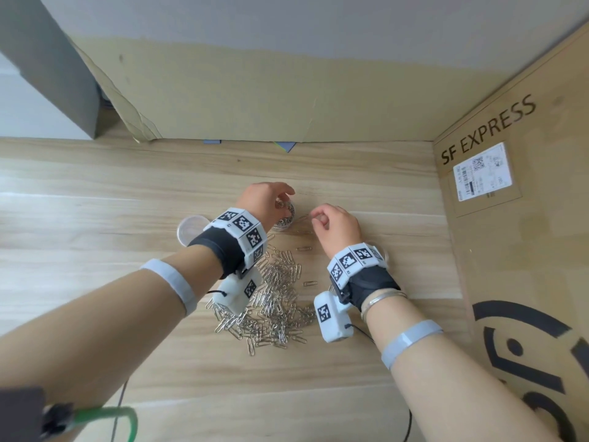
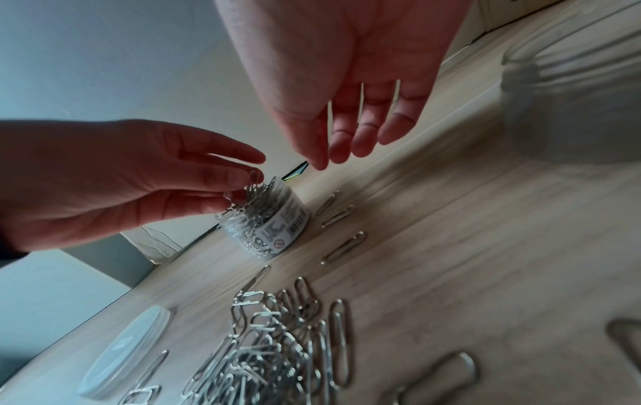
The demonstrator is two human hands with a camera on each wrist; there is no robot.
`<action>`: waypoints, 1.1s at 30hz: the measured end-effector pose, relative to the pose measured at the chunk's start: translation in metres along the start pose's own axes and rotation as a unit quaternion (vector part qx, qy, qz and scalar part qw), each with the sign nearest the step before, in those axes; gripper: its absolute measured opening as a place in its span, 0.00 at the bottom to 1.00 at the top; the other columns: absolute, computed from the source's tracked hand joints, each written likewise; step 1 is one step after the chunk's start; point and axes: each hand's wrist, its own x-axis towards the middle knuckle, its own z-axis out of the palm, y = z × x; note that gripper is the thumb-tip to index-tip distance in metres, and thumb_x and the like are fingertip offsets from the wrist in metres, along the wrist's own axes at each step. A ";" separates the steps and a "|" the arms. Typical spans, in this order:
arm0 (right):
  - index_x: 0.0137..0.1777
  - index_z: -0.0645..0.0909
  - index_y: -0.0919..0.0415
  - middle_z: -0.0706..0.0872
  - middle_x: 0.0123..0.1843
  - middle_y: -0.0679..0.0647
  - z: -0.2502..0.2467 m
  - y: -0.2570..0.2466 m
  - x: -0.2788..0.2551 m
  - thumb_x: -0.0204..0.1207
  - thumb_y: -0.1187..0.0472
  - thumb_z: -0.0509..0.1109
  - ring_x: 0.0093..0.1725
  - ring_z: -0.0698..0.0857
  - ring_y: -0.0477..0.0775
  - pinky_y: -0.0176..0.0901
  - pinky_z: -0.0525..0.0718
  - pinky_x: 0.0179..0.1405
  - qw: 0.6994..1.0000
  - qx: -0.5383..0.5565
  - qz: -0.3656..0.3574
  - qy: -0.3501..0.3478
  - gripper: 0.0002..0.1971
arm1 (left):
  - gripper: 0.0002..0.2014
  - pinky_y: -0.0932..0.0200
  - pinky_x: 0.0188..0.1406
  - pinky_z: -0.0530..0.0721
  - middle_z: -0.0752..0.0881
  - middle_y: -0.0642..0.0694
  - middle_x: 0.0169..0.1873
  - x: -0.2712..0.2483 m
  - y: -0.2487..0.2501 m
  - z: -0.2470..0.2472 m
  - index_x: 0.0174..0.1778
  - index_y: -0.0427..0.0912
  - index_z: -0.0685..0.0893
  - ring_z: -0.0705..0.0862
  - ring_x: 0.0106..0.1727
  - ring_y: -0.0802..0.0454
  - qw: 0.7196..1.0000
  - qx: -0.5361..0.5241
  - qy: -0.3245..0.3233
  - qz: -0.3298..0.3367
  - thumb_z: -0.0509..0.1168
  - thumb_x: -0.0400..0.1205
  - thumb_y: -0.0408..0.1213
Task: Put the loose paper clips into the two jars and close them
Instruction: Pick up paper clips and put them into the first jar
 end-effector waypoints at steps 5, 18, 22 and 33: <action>0.55 0.84 0.60 0.88 0.50 0.56 0.003 0.000 0.000 0.78 0.64 0.64 0.49 0.84 0.53 0.34 0.72 0.44 1.000 0.002 -0.001 -0.013 0.10 | 0.14 0.54 0.49 0.88 0.90 0.43 0.52 -0.003 -0.004 -0.003 0.63 0.43 0.82 0.90 0.44 0.44 0.996 -0.083 0.016 -0.011 0.61 0.82 0.32; 0.61 0.84 0.53 0.85 0.45 0.57 0.017 -0.012 0.000 0.76 0.66 0.67 0.39 0.81 0.50 0.48 0.86 0.45 0.990 0.060 -0.123 0.035 0.16 | 0.32 0.54 0.65 0.72 0.77 0.40 0.64 -0.016 -0.029 0.007 0.70 0.45 0.71 0.74 0.64 0.41 0.997 0.016 0.031 -0.071 0.60 0.71 0.17; 0.56 0.87 0.55 0.86 0.48 0.58 0.023 -0.015 0.003 0.75 0.65 0.70 0.47 0.85 0.58 0.52 0.85 0.50 0.992 0.054 -0.114 0.026 0.12 | 0.29 0.57 0.51 0.76 0.82 0.43 0.55 -0.020 -0.028 0.006 0.68 0.45 0.68 0.78 0.50 0.48 0.997 0.003 0.002 -0.081 0.71 0.73 0.31; 0.45 0.86 0.55 0.91 0.41 0.50 0.023 -0.024 0.014 0.72 0.61 0.73 0.51 0.83 0.54 0.42 0.78 0.46 0.996 0.019 -0.078 0.032 0.04 | 0.06 0.60 0.39 0.77 0.89 0.45 0.47 -0.020 -0.034 0.001 0.49 0.40 0.80 0.79 0.38 0.51 0.997 -0.006 0.036 -0.071 0.67 0.78 0.35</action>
